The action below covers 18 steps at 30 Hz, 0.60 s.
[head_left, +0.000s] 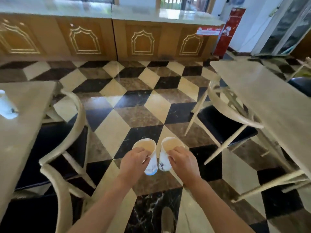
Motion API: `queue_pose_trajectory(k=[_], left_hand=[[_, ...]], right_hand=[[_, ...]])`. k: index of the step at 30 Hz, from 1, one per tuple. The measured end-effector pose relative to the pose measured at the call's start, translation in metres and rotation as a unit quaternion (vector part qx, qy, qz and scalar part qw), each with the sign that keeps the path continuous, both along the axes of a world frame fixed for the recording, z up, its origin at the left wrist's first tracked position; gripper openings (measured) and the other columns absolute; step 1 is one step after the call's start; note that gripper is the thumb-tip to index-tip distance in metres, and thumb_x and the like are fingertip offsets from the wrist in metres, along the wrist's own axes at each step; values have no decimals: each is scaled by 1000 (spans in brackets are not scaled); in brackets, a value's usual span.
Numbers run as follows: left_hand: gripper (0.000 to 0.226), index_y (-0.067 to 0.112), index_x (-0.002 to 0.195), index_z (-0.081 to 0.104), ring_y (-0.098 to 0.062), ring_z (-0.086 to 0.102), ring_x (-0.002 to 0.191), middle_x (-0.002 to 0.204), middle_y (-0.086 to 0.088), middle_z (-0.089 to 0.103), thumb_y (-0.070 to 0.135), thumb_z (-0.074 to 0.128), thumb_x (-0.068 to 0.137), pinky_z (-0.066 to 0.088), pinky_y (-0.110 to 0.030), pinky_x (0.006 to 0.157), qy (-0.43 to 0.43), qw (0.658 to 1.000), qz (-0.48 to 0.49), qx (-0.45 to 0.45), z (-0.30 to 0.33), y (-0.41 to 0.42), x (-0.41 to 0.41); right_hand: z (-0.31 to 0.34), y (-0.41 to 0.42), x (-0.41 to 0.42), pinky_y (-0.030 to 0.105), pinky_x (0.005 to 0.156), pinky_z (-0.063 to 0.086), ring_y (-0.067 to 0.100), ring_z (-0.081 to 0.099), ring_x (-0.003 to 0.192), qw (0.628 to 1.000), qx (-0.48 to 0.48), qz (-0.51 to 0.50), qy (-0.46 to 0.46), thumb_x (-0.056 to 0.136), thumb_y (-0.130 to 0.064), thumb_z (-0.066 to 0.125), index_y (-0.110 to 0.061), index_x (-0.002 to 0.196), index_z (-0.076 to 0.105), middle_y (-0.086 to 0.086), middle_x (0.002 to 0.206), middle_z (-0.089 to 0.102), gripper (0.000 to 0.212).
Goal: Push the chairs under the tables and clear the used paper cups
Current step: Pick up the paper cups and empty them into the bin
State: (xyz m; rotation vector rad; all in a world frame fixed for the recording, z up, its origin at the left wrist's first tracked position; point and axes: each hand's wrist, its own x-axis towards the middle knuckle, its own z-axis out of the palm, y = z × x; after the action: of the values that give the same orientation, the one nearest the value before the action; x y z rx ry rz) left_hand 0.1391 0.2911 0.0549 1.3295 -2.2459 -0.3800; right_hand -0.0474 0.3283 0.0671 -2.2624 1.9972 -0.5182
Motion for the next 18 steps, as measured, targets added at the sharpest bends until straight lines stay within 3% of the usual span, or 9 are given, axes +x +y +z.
queue_pose_trajectory(k=[5, 8, 12, 18], left_hand=[[16, 12, 97, 69, -25, 66, 87, 101, -6, 72, 11, 69, 81, 54, -31, 73, 1, 994, 104, 38, 3, -69, -46], [20, 11, 90, 72, -26, 69, 79, 92, -8, 74, 4, 77, 72, 56, -31, 67, -8, 990, 136, 36, 8, -103, -60], [19, 9, 97, 70, -29, 67, 87, 99, -10, 72, 5, 70, 79, 56, -37, 73, -2, 980, 192, 50, 7, -151, -63], [18, 14, 101, 68, -27, 63, 92, 104, -6, 70, 13, 64, 84, 53, -36, 76, -1, 965, 256, 57, -9, -252, -60]], right_hand=[[2, -99, -58, 32, 58, 56, 25, 66, 70, 997, 6, 64, -30, 71, -10, 79, -13, 90, 71, 5, 85, 71, 21], [2, -156, -74, 37, 49, 56, 32, 65, 67, 992, 5, 120, -23, 74, -3, 74, -10, 96, 71, 10, 85, 71, 23], [-3, -221, -76, 42, 59, 54, 36, 63, 80, 986, 7, 164, -44, 86, -6, 61, -8, 109, 67, 12, 100, 69, 24], [-9, -336, -67, 28, 47, 54, 27, 67, 62, 973, -18, 227, -32, 63, 2, 81, -6, 86, 74, 9, 77, 73, 25]])
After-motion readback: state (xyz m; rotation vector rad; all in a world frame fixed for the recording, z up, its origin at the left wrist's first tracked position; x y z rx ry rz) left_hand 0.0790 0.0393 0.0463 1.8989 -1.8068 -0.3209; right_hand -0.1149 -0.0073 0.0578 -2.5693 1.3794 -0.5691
